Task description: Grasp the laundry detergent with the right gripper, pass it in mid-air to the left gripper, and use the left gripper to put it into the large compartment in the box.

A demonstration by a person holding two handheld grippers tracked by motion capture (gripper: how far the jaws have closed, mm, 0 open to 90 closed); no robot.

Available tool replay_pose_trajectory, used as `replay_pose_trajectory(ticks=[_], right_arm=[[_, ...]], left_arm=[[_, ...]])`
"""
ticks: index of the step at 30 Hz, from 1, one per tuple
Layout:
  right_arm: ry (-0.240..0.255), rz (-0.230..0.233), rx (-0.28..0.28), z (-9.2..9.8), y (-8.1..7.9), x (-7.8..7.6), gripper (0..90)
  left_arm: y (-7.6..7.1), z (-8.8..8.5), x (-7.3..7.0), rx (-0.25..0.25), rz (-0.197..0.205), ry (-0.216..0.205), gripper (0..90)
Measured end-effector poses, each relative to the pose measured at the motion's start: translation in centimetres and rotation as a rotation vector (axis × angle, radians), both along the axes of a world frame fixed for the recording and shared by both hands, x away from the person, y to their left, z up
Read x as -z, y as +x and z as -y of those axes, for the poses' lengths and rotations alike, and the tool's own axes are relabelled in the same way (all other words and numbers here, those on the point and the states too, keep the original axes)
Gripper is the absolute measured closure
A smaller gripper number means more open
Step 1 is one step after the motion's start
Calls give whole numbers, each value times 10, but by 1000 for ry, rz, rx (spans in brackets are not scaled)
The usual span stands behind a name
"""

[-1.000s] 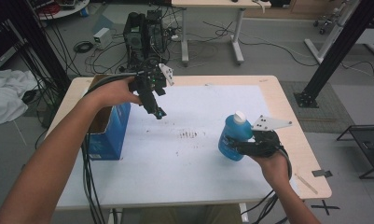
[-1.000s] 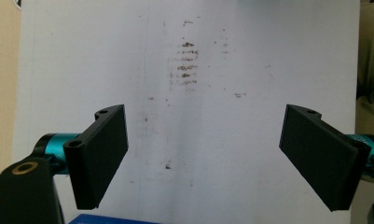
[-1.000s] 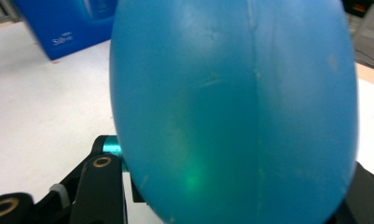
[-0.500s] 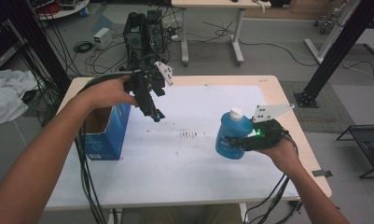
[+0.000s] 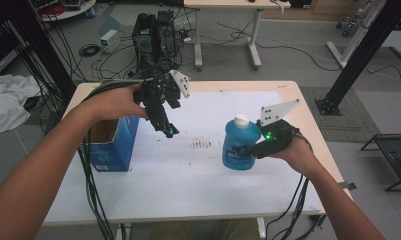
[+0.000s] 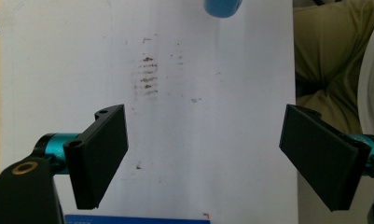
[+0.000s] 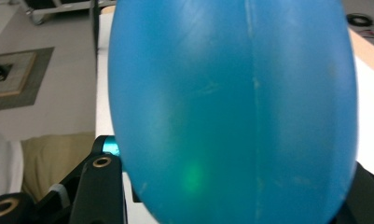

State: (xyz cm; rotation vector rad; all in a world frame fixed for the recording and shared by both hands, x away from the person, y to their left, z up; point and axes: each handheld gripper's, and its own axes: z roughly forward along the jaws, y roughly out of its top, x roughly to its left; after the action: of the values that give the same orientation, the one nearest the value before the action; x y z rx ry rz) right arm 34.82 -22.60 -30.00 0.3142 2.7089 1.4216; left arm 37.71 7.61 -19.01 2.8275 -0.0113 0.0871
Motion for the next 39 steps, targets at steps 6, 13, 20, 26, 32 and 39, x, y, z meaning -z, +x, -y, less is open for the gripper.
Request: replay_pose_trajectory(ticks=[6,13,20,26,32,39], right_arm=[[-31,-27,-62,-18,4,-2,432],[-59,-23,-103,-37,9,-4,432],[-85,-26,-140,-57,13,-1,432],[-108,-9,-180,-75,15,2,433],[-88,-1,-195,-86,17,0,436],[-66,19,-209,-95,19,2,439]], left_arm=[[-9,8,-3,19,-5,20,154],[-12,12,-3,4,-24,32,154],[-15,17,-4,-8,-33,57,154],[-18,23,-6,-11,-37,69,154],[-20,29,-9,-13,-37,79,154],[-22,33,-17,-10,-33,76,154]])
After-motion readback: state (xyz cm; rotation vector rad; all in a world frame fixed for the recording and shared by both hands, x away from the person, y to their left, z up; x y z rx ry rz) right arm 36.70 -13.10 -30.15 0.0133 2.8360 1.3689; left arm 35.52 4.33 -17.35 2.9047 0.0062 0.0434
